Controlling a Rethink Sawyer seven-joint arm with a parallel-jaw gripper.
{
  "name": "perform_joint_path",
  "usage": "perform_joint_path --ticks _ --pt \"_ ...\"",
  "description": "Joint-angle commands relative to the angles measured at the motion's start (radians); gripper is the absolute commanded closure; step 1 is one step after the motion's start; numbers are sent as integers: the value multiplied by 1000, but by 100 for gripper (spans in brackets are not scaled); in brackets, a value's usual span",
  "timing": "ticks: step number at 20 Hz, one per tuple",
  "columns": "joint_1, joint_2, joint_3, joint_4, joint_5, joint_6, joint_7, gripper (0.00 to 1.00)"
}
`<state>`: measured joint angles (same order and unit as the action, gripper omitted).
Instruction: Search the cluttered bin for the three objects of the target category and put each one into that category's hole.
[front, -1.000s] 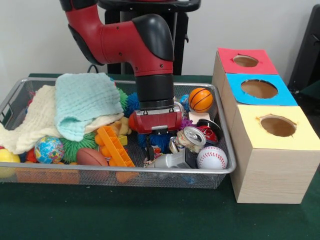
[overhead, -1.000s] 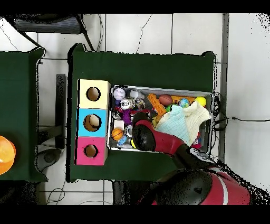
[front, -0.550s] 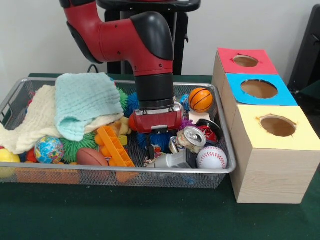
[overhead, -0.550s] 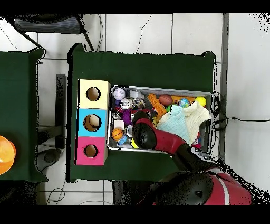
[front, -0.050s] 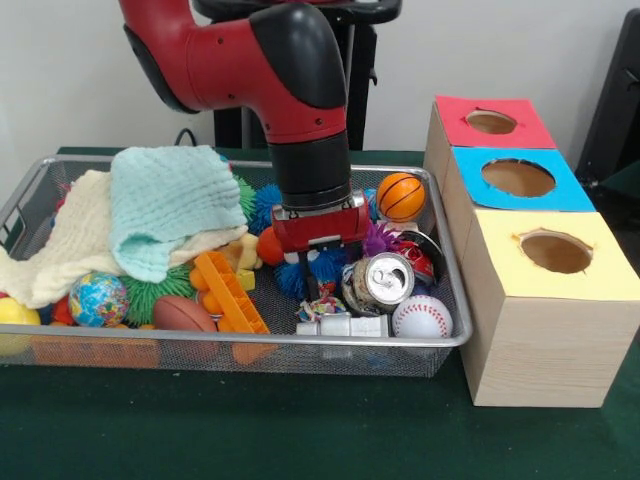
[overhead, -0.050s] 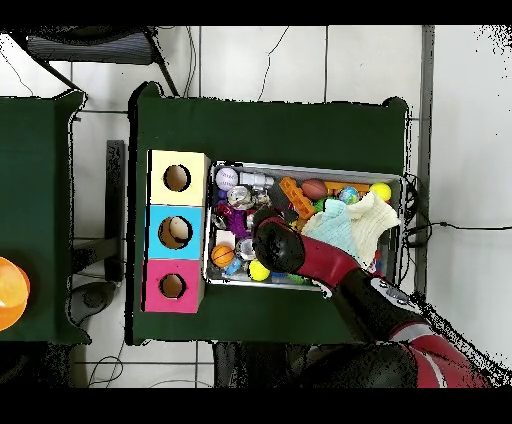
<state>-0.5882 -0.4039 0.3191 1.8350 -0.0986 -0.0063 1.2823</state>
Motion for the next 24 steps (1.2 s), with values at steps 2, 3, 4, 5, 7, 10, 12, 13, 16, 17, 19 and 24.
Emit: perform_joint_path --ticks 2,3,4,5,7,10,12,13,16,17,19,24 --pt "-28 -50 140 82 28 193 151 0" --pt "-36 -59 148 85 25 189 152 0" --pt "-39 -67 150 83 24 187 154 0" --pt "-42 -75 152 81 22 185 155 0" --pt "-48 -107 156 90 19 173 164 0" --pt "-58 -132 168 90 27 153 179 0" --pt "-61 -137 177 85 30 134 187 0" --pt "-60 -142 181 86 35 129 193 0" --pt "-59 -140 198 79 49 115 208 0" --pt "-52 -151 196 85 55 107 220 0" --pt "-20 -179 167 78 70 124 230 0" --pt "63 -206 81 42 117 149 252 0"
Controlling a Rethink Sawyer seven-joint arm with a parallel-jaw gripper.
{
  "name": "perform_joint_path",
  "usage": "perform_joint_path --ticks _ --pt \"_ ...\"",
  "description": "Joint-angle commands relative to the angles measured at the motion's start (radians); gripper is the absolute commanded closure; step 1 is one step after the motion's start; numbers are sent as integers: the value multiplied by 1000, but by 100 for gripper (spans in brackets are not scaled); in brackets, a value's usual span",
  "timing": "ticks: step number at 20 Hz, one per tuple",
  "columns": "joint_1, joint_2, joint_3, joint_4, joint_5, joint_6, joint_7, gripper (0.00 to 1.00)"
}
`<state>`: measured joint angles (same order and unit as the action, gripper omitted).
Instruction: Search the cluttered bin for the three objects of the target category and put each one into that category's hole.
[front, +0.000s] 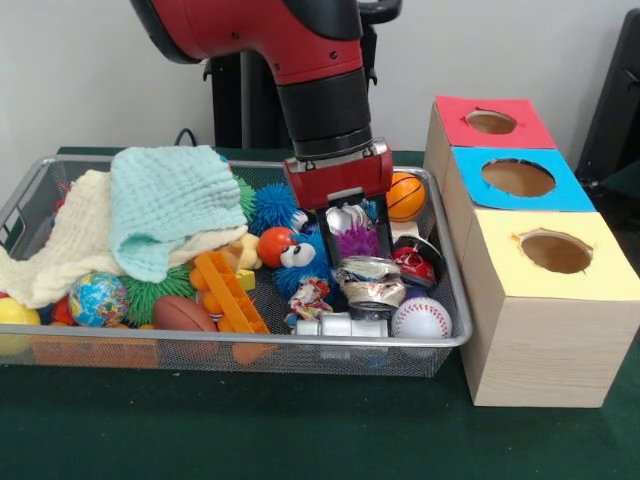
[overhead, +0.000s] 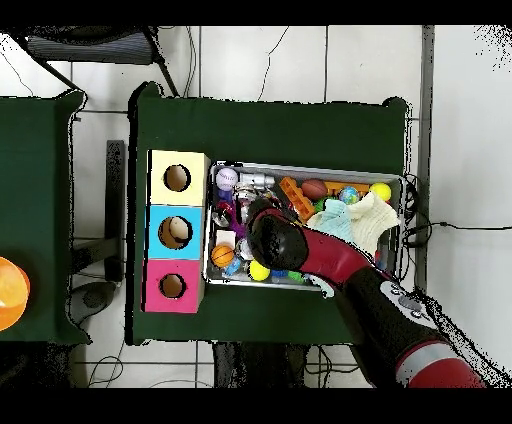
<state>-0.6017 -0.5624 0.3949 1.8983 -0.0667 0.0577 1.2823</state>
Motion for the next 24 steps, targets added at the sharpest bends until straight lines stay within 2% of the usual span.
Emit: perform_joint_path --ticks 1,4,6,10,15,24 --pt "91 -53 -10 -31 92 87 251 0" --pt "155 -79 -89 -74 108 107 234 0" --pt "213 -95 -173 -113 116 152 219 0" --pt "209 -86 -187 -132 125 177 192 0" --pt "211 -115 -211 -144 130 230 180 0" --pt "202 -116 -182 -142 140 222 190 0"
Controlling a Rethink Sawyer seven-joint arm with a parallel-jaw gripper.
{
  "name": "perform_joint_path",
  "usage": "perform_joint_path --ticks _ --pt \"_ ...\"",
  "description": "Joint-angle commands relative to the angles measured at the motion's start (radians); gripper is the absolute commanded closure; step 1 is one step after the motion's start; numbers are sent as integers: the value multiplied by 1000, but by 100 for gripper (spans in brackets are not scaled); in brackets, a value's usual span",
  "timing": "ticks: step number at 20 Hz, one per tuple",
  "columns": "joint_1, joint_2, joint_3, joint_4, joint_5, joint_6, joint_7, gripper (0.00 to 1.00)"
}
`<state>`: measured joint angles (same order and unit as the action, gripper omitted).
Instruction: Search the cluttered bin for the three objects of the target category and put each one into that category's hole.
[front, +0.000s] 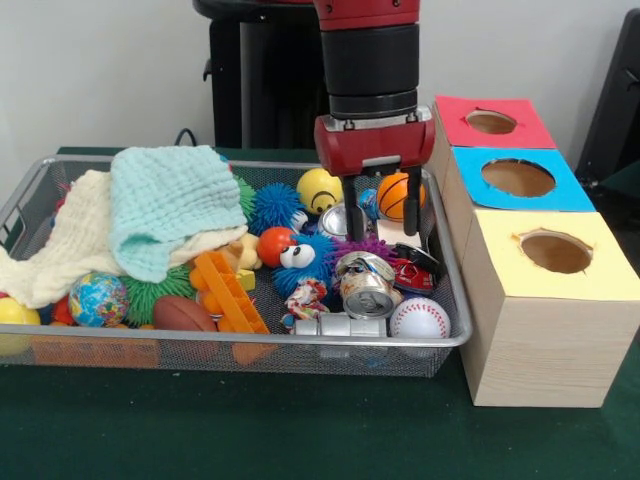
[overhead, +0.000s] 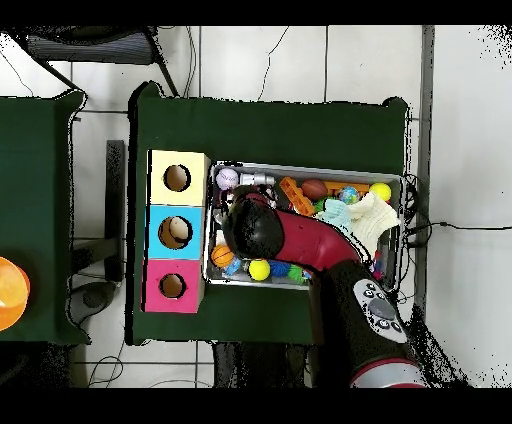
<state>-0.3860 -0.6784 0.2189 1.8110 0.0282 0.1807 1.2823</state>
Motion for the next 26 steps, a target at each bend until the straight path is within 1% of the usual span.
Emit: perform_joint_path --ticks 1,5,9,13,16,19,21,23,26 --pt "-17 -3 6 -46 48 92 192 0" --pt "-54 5 80 -9 74 54 205 0" --pt "-85 3 154 59 97 -51 268 0" --pt "-94 13 192 83 112 -118 303 0" --pt "-76 46 180 69 115 -154 306 0" --pt "-77 96 185 53 109 -206 309 0" --pt "-83 122 197 49 104 -244 318 0" --pt "-92 155 215 35 80 -304 320 0" --pt "-70 193 186 -12 81 -305 295 0"
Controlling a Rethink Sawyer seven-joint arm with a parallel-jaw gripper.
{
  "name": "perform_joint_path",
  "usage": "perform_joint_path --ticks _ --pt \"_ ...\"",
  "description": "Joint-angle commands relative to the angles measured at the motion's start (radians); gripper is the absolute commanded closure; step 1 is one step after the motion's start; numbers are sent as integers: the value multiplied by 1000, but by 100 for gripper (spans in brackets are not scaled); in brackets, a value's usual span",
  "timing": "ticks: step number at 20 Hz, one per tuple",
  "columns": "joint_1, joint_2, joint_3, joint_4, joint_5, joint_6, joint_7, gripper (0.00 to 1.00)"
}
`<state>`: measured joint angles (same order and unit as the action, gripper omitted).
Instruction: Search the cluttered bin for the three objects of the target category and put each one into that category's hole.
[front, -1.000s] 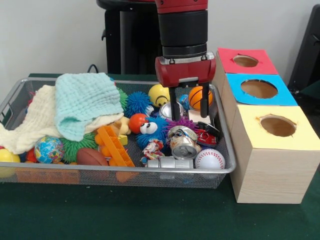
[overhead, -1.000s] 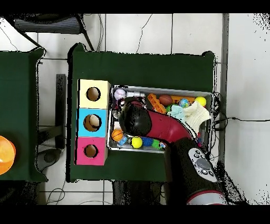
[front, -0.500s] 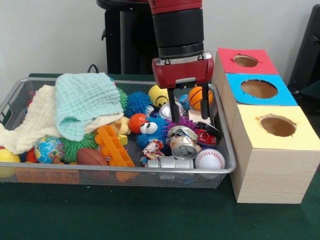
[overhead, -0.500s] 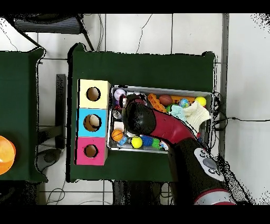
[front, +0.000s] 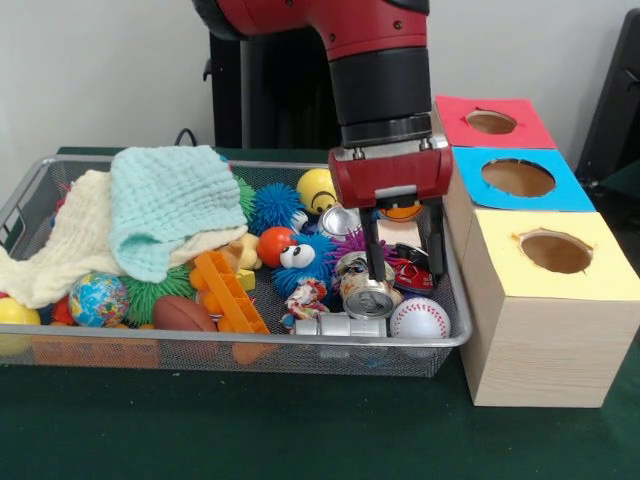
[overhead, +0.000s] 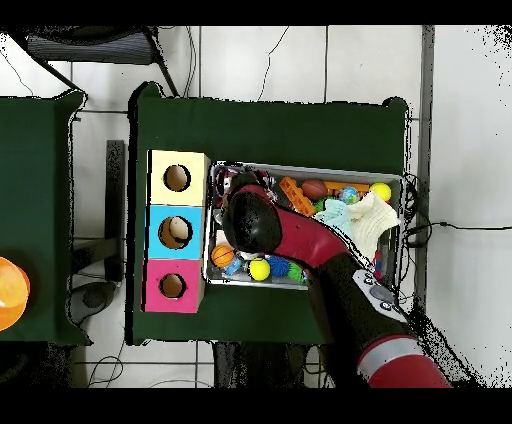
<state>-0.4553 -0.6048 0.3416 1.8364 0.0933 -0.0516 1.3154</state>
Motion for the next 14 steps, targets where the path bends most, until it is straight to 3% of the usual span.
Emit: perform_joint_path --ticks 1,4,7,14 --pt "8 123 49 -45 18 -68 254 0" --pt "20 127 19 -52 22 -64 238 0" --pt "74 147 -65 -111 50 10 187 0" --pt "95 180 -135 -170 21 59 132 0"
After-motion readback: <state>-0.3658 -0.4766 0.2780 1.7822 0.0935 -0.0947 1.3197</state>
